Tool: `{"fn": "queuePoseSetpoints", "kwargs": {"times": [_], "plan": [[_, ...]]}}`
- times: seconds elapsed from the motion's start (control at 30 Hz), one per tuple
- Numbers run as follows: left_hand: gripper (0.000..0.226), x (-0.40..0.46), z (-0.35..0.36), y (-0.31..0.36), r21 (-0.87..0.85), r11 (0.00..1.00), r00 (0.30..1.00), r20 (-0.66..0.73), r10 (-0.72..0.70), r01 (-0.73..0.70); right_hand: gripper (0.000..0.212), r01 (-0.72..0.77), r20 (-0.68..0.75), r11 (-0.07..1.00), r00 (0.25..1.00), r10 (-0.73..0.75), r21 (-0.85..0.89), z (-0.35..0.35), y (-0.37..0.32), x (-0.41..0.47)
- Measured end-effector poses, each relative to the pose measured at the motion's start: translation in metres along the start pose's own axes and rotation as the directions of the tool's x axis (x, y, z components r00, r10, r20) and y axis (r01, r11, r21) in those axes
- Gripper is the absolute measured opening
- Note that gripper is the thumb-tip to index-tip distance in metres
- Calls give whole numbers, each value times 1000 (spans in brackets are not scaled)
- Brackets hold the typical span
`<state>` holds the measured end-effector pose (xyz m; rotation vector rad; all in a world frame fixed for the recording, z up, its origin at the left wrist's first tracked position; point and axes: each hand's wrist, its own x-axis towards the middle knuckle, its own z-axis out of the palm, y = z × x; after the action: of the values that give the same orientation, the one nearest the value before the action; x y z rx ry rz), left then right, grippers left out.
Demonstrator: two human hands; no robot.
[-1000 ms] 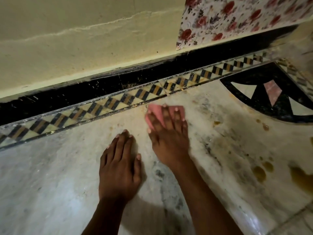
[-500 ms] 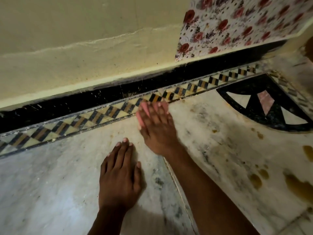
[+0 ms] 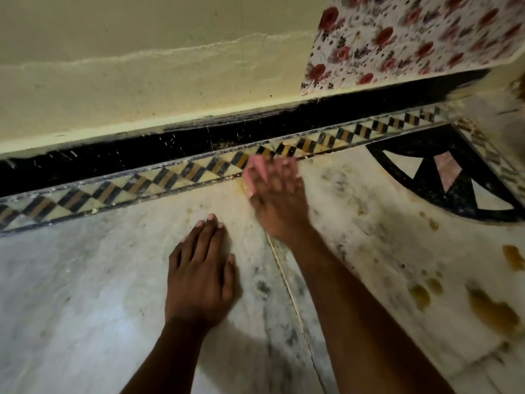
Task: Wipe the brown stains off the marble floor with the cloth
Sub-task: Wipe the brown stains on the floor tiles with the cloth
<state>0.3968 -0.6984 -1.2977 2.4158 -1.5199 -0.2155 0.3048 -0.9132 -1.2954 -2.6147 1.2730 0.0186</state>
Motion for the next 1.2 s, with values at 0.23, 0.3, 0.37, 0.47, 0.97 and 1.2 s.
{"fn": "queuePoseSetpoints", "kwargs": {"times": [0.23,0.3,0.37,0.47,0.97,1.2], "plan": [[65,0,-1,-2,5,1000,1000,-9,14,-14,61,-211,-26,977,977,210,-41,-6,68,-87],[65,1,1,-1,-1,1000,1000,-19,12,-12,68,-476,-16,874,877,479,93,-23,98,-44],[66,1,2,-2,-2,1000,1000,-20,8,-8,73,-567,63,793,820,569,225,-38,97,5],[66,0,-1,-1,-7,1000,1000,-16,-1,1,71,-403,154,898,912,379,176,-35,63,34],[64,1,-2,1,15,1000,999,-37,20,-20,67,-528,71,842,850,523,112,-18,77,-46],[63,1,-3,1,0,1000,999,-30,31,-31,64,-188,1,982,982,188,12,9,51,-193]]}}
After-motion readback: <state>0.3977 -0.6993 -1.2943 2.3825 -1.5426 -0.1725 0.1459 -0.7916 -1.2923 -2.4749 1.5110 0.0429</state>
